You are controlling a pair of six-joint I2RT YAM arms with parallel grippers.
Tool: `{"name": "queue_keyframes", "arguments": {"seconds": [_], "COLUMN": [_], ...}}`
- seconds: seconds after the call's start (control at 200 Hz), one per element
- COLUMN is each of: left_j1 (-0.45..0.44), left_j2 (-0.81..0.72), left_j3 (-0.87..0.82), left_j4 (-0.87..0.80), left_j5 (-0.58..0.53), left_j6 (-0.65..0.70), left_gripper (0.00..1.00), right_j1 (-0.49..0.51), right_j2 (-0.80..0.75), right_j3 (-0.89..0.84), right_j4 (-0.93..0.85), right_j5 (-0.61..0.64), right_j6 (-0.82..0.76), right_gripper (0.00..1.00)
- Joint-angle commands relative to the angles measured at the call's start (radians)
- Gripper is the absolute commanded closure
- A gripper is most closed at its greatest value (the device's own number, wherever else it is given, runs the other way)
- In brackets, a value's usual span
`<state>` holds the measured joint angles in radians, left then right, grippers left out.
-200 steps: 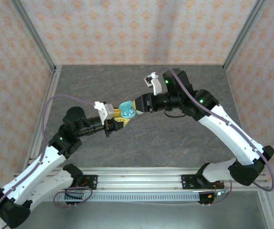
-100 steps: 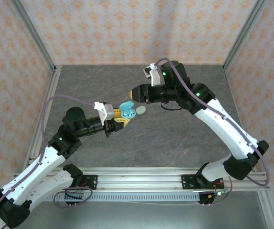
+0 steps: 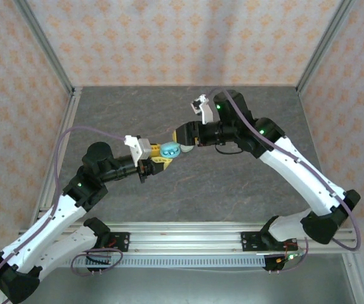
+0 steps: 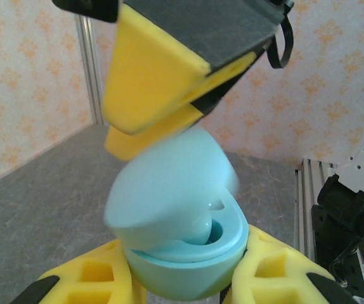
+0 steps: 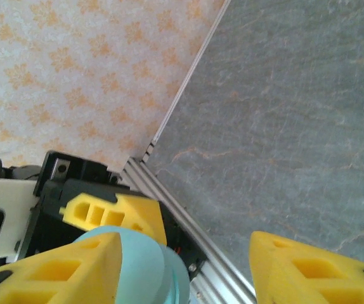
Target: Insert the wireless bluetooth earbuds into the charging case
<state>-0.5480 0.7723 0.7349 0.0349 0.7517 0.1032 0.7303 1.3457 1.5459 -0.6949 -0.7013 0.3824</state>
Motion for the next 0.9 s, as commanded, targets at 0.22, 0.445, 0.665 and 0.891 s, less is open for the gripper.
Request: {"name": "queue_keyframes", "arguments": {"seconds": [0.22,0.445,0.665,0.891], "left_j1": [-0.004,-0.004,-0.004,-0.005], "left_j2": [-0.006,-0.002,0.01,0.019], "left_j3": [0.031,0.029,0.028,0.029], "left_j4": [0.064,0.08,0.117,0.129], "left_j5": [0.008,-0.005,-0.008,-0.024], "left_j6": [-0.014,-0.022,-0.038,-0.042], "left_gripper": [0.91,0.91,0.91,0.91], "right_j1": [0.001,0.002,0.007,0.026], "right_j2": [-0.092,-0.116,-0.123,-0.117], "right_j3": [-0.122,-0.246,-0.341,-0.37], "right_j4": [0.157,0.376,0.579,0.682], "right_j5": [-0.062,-0.138,-0.193,-0.241], "right_j6": [0.127,0.295,0.446,0.52], "right_gripper": [0.37,0.35,0.35,0.35]}}
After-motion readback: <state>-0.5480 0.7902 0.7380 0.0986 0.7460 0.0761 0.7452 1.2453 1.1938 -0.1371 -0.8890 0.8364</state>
